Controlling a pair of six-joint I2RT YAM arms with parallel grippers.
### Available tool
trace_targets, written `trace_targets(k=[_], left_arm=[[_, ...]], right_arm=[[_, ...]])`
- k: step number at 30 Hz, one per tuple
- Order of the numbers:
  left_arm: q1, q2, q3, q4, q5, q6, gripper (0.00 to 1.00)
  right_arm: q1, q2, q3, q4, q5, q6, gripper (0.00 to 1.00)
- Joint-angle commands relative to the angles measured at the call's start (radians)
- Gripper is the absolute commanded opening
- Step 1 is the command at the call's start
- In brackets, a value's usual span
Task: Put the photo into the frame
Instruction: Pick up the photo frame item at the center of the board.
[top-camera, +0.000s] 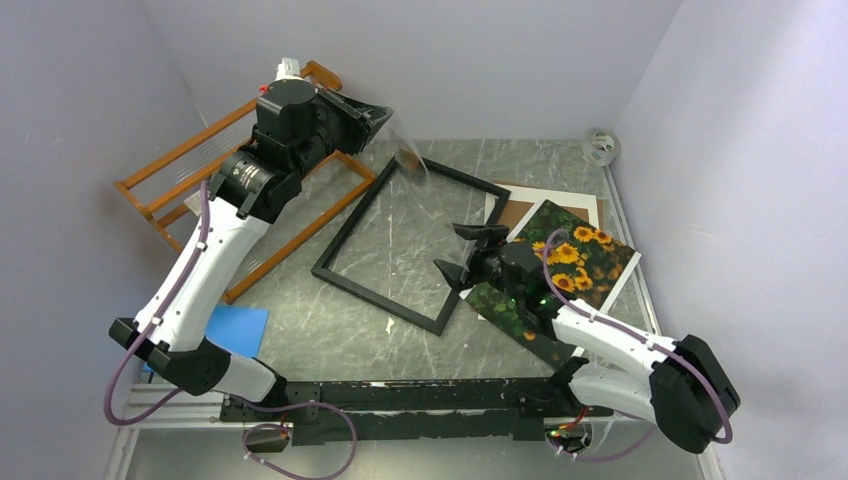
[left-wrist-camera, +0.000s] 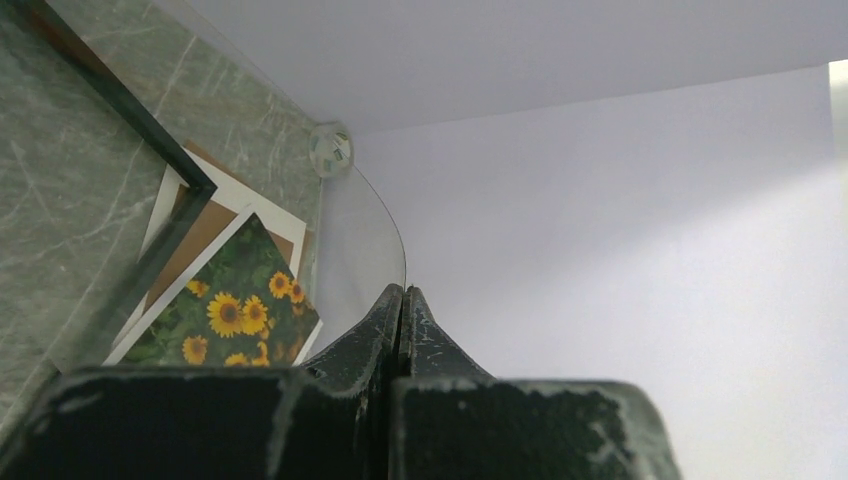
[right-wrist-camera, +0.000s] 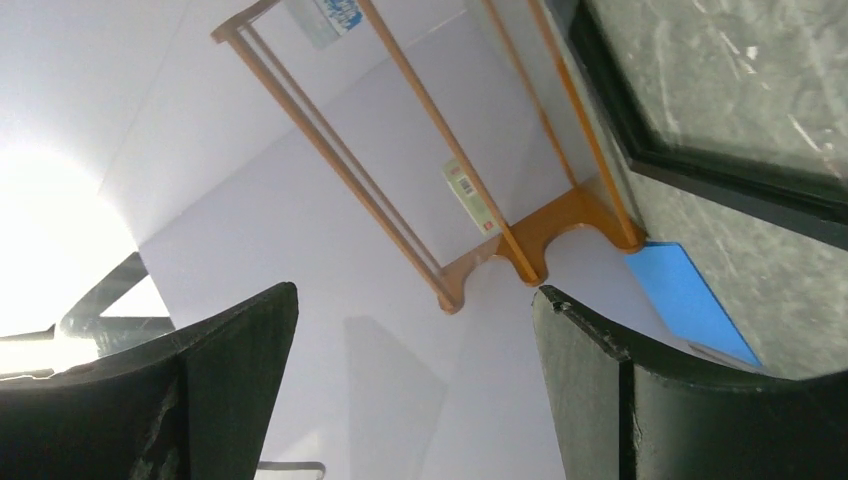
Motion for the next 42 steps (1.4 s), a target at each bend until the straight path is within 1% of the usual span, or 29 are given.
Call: trace_targets(k=[1, 4, 6, 9, 11, 13, 21, 25, 31, 37, 40, 42], left_arm=[[0.003, -0.055, -0.018, 0.074, 0.006, -0.052, 0.02], [0.003, -0.077, -0.024, 0.080, -0.001, -0.048, 0.03], [0.003, -0.082, -0.006, 0.075, -0.003, -0.030, 0.03], [0.003, -0.086, 0.022, 0.053, 0.000, -0.010, 0.03], [0.003, -0.103, 0.005, 0.058, 0.007, -0.017, 0.03], [0.003, -0.121, -0.027, 0.069, 0.014, -0.030, 0.02], [0.003, -0.170, -0.075, 0.049, 0.048, -0.049, 0.02], [0.004, -0.206, -0.101, 0.032, 0.047, -0.049, 0.03], [0.004, -0.249, -0.119, -0.030, 0.042, -0.029, 0.02], [0.004, -0.310, -0.167, -0.058, 0.014, -0.035, 0.03], [0.004, -0.329, -0.176, -0.072, 0.008, -0.036, 0.03], [0.004, -0.339, -0.182, -0.083, 0.003, -0.039, 0.03]], right_arm=[[0.003, 0.017, 0.050, 0.100, 0.058, 0.374, 0.90], [0.003, 0.029, 0.064, 0.094, 0.069, 0.374, 0.89], [0.003, 0.032, 0.064, 0.096, 0.093, 0.372, 0.85], [0.002, 0.006, 0.066, 0.065, 0.154, 0.364, 0.71], [0.000, -0.008, 0.062, 0.061, 0.190, 0.363, 0.62], [-0.007, -0.012, 0.060, 0.075, 0.200, 0.361, 0.58], [-0.014, -0.006, 0.063, 0.145, 0.205, 0.344, 0.56], [-0.021, -0.014, 0.057, 0.169, 0.220, 0.335, 0.54], [-0.029, 0.006, 0.086, 0.222, 0.200, 0.293, 0.49], [-0.032, 0.024, 0.097, 0.277, 0.191, 0.269, 0.37], [-0.038, 0.024, 0.105, 0.281, 0.185, 0.256, 0.34], [-0.042, 0.028, 0.110, 0.295, 0.176, 0.241, 0.30]])
